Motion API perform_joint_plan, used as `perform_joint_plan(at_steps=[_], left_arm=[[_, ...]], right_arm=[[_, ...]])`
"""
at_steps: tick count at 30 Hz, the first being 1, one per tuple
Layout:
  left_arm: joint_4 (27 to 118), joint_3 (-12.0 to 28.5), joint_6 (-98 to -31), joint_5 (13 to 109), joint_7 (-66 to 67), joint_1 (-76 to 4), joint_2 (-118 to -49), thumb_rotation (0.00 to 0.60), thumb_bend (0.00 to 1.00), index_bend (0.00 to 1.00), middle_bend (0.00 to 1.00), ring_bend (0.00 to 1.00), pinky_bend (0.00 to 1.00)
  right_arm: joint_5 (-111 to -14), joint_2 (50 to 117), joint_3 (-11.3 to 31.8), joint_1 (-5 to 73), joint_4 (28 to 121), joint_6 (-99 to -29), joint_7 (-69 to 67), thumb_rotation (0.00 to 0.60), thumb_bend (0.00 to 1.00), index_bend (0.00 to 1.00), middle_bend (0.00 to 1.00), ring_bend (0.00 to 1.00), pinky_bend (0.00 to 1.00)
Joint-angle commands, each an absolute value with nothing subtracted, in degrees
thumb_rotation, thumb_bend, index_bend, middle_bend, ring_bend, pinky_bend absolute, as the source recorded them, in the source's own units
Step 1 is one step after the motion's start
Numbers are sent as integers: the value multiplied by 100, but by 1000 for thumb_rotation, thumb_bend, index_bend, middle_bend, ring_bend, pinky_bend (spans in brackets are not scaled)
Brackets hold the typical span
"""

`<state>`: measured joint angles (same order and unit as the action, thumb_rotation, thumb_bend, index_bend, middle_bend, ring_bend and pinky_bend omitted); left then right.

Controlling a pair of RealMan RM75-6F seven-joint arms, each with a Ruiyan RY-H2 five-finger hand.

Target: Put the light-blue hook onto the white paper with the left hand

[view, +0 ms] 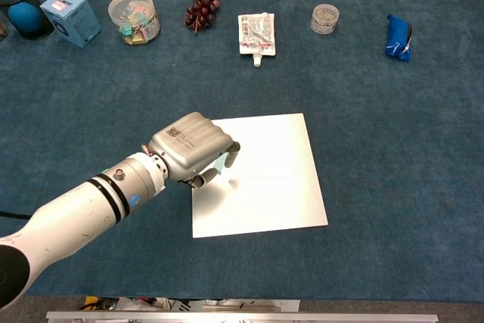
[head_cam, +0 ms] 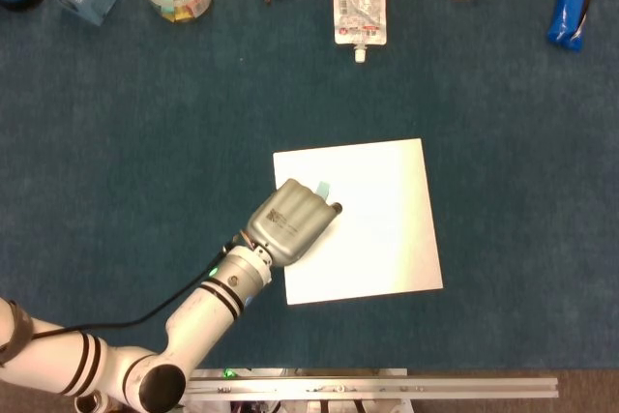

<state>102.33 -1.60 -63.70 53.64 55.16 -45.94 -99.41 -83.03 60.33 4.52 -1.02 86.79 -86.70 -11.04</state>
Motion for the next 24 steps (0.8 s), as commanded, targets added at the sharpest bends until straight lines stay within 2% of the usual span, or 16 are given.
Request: perform_joint_plan(at_steps=[1,24], left_arm=[[10175,-101,-6359,5299,5486,-4608,-9929,592,434,416,943,987,1000],[9879,-264,-6264,5129,5443,-4571,-10048,594,434,418,943,987,1000]], right_arm=[[-8296,6024,453,-114,8683,-8685,-1109,600,352,233,372,296,303],[-8279,6032,452,-117,8712,-8670,-1050,600,352,233,372,297,303]])
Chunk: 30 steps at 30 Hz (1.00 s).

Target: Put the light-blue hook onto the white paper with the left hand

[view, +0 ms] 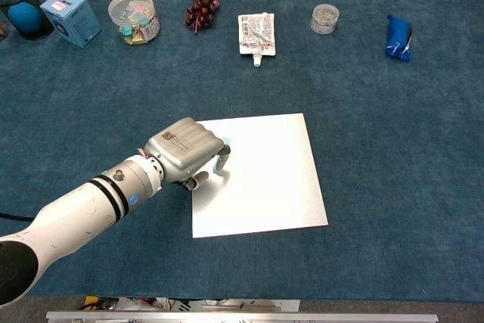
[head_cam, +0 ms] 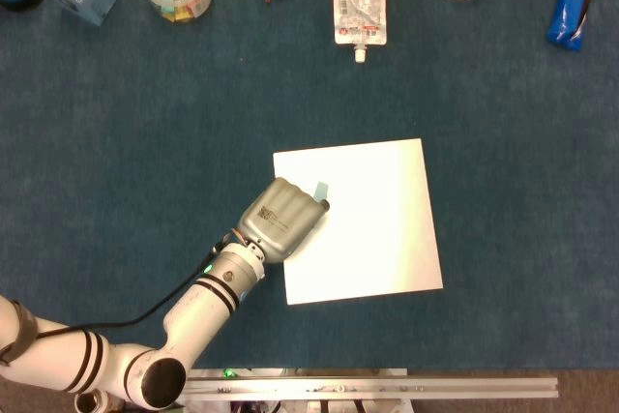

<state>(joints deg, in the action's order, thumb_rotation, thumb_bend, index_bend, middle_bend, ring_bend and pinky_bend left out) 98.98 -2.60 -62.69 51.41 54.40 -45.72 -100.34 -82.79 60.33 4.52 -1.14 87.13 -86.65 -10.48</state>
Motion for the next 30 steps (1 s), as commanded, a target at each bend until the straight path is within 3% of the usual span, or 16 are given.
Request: perform_joint_plan(at_steps=[1,30], left_arm=[[9869,-263,-6260,5118,5444,-4571,-10056,595,434,418,943,987,1000],[9860,-324,-6282,5072,5469,-4538,-10029,593,434,427,942,985,1000]], right_arm=[[-8279,6031,452,-120,8711,-8674,-1052,600,352,233,372,297,303],[-8316,6000,446,-185,8763,-8783,-1026,600,351,233,372,299,303]])
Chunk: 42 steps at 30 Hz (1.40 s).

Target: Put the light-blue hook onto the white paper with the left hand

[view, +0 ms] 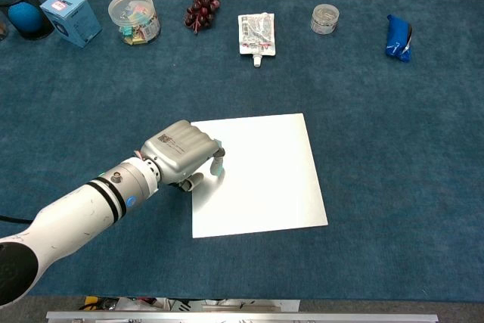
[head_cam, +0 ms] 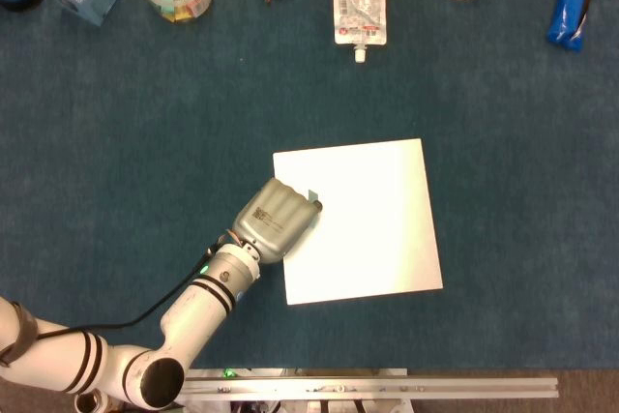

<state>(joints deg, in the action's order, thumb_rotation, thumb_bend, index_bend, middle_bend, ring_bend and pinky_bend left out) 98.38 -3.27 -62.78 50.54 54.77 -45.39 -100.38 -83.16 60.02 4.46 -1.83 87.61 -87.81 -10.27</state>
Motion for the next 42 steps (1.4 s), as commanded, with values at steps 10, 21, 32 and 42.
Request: perform_joint_plan(at_steps=[10,21,32,42], left_arm=[[9834,-254,-6280,5038,5471,-4563,-10028,595,434,428,942,984,1000],[9712,-193,-6228,4912,5461,-4593,-10086,595,434,428,942,984,1000],[9791,-109,-6263,4926,5449,-4636,-10097,594,434,429,942,985,1000],[9668,-106,-6236,4800,5513,-4682,-10215,596,434,428,942,984,1000]], right_arm=[[-8298,6011,447,-192,8747,-8773,-1033,600,351,233,372,300,303],[-8298,6010,448,-201,8743,-8781,-1035,600,351,233,372,301,303],[-8295,6009,448,-218,8726,-8793,-1066,600,351,233,372,303,302],[-8273,6003,452,-239,8690,-8796,-1103,600,351,233,372,303,303]])
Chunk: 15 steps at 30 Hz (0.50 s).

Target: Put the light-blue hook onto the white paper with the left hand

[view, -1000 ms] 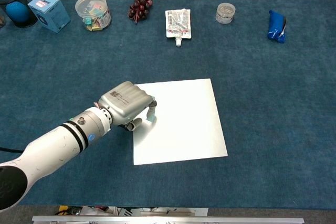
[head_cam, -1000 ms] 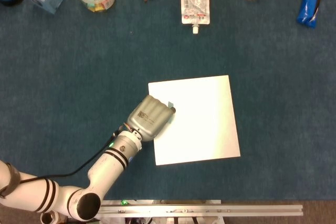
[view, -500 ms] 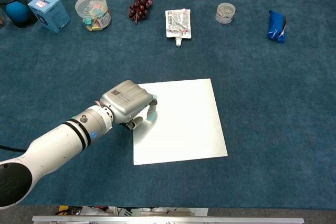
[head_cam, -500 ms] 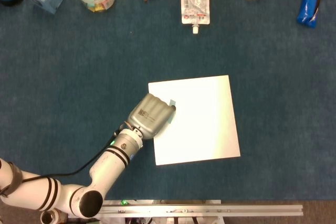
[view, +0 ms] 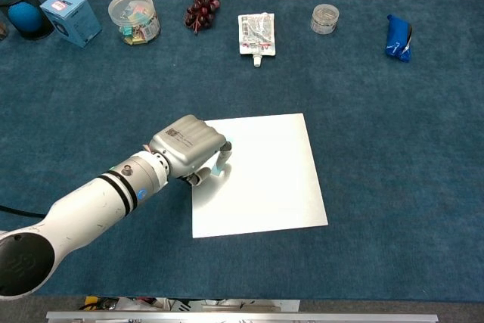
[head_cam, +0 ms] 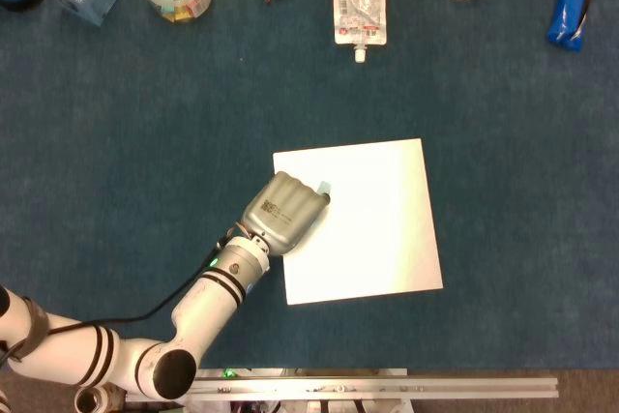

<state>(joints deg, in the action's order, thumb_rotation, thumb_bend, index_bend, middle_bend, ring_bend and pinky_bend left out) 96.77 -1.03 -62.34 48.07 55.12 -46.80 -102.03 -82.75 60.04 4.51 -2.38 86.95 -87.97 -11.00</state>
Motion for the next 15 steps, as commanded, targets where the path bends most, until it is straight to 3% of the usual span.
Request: perform_joint_plan(at_steps=[1,15], left_arm=[[9662,-106,-6239,4798,5515,-4684,-10221,595,434,428,942,984,1000],[9756,-135,-6289,4873,5492,-4688,-10202,595,434,429,942,984,1000]], right_arm=[[-8274,6005,452,-240,8685,-8798,-1109,600,351,233,372,303,303],[-8286,6013,458,-242,8676,-8805,-1125,600,352,233,372,305,302]])
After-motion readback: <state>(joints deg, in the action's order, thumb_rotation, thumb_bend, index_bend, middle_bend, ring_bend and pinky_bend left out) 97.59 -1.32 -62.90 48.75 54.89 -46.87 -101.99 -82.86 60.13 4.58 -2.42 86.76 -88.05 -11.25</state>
